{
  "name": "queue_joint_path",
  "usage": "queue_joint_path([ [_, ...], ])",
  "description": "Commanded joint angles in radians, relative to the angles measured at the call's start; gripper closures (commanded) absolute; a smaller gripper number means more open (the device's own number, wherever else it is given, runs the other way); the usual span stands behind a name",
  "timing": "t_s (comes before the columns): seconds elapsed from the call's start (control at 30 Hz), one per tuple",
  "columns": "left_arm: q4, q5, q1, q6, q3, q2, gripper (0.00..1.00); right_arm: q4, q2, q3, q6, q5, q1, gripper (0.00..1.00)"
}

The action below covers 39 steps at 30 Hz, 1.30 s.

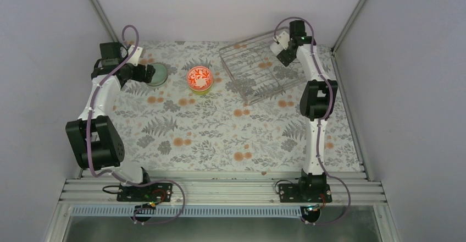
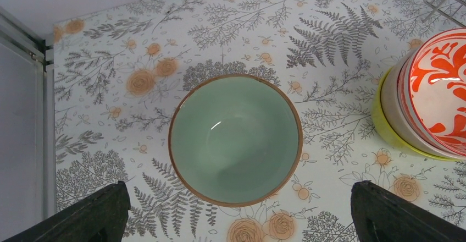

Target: Unload the bowls from the dish rack

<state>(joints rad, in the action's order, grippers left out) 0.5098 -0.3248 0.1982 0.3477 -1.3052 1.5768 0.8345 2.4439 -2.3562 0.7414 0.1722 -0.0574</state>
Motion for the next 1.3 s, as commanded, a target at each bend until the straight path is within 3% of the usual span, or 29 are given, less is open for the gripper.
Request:
queue_joint_path([
  [0.0, -0.004, 0.009, -0.005, -0.003, -0.019, -0.011, 0.0, -0.093, 0.022, -0.013, -0.007, 0.031, 0.012, 0.0],
  [0.13, -0.001, 0.012, -0.005, 0.0, -0.018, -0.019, 0.0, -0.238, -0.052, 0.002, -0.143, 0.072, 0.056, 0.0],
  [0.47, 0.034, -0.025, -0.005, 0.011, -0.045, -0.02, 0.0, -0.158, -0.321, 0.228, -0.269, 0.056, 0.178, 0.01],
  [0.57, 0.035, -0.042, -0.006, 0.011, -0.038, -0.03, 0.0, -0.087, -0.294, 0.192, -0.293, -0.043, 0.238, 0.06],
  [0.77, 0.071, -0.045, -0.005, 0.038, -0.049, -0.039, 0.0, 0.261, -0.077, -0.136, -0.316, -0.378, 0.345, 0.2],
  [0.97, 0.083, -0.046, -0.005, 0.052, -0.05, -0.048, 0.0, 0.236, -0.178, 0.103, -0.266, -0.5, 0.348, 0.25],
  [1.27, 0.072, -0.06, -0.006, 0.042, -0.036, -0.049, 0.0, 0.265, -0.158, 0.132, -0.241, -0.503, 0.347, 0.38],
])
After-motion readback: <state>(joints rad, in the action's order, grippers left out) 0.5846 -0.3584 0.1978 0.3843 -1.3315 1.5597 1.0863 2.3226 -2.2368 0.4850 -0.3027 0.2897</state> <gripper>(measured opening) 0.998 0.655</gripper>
